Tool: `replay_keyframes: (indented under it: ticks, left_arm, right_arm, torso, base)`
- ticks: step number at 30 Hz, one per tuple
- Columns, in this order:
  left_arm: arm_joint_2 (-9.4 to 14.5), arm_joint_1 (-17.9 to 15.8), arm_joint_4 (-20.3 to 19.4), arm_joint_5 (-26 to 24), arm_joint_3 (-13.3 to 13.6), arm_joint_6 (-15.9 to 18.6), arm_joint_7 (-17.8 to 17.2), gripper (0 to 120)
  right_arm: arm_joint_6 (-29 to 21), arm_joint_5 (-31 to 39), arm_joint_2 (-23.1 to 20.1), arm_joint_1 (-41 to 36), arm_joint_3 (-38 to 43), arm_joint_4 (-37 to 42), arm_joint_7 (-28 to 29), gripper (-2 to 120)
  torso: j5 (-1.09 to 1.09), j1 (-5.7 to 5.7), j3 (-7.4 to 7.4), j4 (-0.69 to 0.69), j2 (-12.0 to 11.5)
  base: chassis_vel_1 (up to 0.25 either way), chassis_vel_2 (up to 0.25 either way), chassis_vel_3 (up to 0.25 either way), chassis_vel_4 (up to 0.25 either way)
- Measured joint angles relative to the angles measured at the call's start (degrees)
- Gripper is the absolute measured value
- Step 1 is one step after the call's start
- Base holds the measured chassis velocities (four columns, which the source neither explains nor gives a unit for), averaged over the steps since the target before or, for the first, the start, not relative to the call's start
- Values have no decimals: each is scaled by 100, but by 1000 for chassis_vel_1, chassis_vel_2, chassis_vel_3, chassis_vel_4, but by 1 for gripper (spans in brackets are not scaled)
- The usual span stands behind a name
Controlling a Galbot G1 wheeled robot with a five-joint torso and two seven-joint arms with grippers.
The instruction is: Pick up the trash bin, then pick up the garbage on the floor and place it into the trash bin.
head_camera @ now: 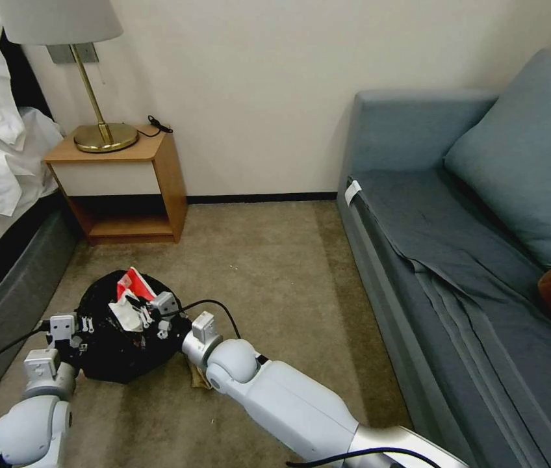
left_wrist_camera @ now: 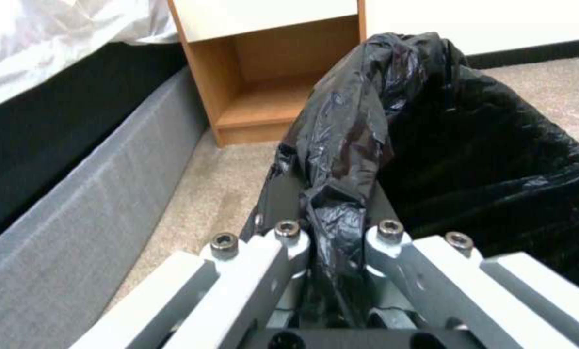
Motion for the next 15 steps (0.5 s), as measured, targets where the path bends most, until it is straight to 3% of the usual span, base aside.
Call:
replay_keyframes:
  ticks: [15]
  left_arm:
    - [-105,130,-96,-2,-3,-100,151,4]
  right_arm:
    - [66,-180,-20,-107,-91,-12,35,0]
  torso:
    - [1,0,0,2,1]
  base:
    - [0,0,0,0]
